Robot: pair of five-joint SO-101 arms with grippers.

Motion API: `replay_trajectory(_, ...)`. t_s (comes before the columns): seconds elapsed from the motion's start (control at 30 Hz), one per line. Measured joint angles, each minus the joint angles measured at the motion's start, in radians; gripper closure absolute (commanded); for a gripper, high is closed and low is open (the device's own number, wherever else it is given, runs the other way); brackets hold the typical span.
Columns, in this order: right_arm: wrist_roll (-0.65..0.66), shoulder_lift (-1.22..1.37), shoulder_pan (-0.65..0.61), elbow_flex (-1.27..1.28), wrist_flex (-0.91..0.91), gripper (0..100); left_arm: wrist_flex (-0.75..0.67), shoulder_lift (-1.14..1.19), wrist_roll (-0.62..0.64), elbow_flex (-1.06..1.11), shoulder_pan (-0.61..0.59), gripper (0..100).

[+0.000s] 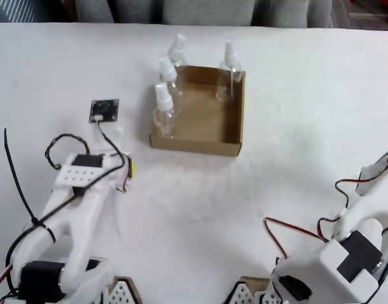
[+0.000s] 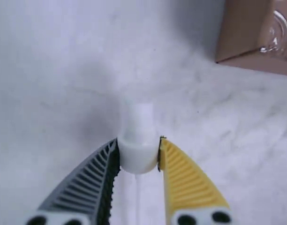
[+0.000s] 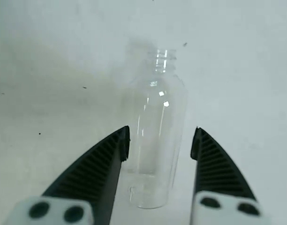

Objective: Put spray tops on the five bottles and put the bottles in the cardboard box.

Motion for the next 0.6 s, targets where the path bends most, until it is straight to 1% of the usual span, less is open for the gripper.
replay_trajectory(0.1,0.000,0.000,0.000,0.000,0.000,77.6,0.000,0.000,0.000,0.000,0.000,98)
replay_trajectory(0.23,0.026,0.000,-0.025,-0.015,0.028,77.6,0.000,0.000,-0.002,0.000,0.000,98)
replay_trajectory(0.4,0.026,0.005,-0.026,-0.046,0.044,77.5,0.000,0.000,-0.002,0.000,0.000,98)
replay_trajectory(0.6,0.026,0.095,-0.026,-0.061,0.044,77.4,0.000,0.000,-0.002,0.000,0.000,98)
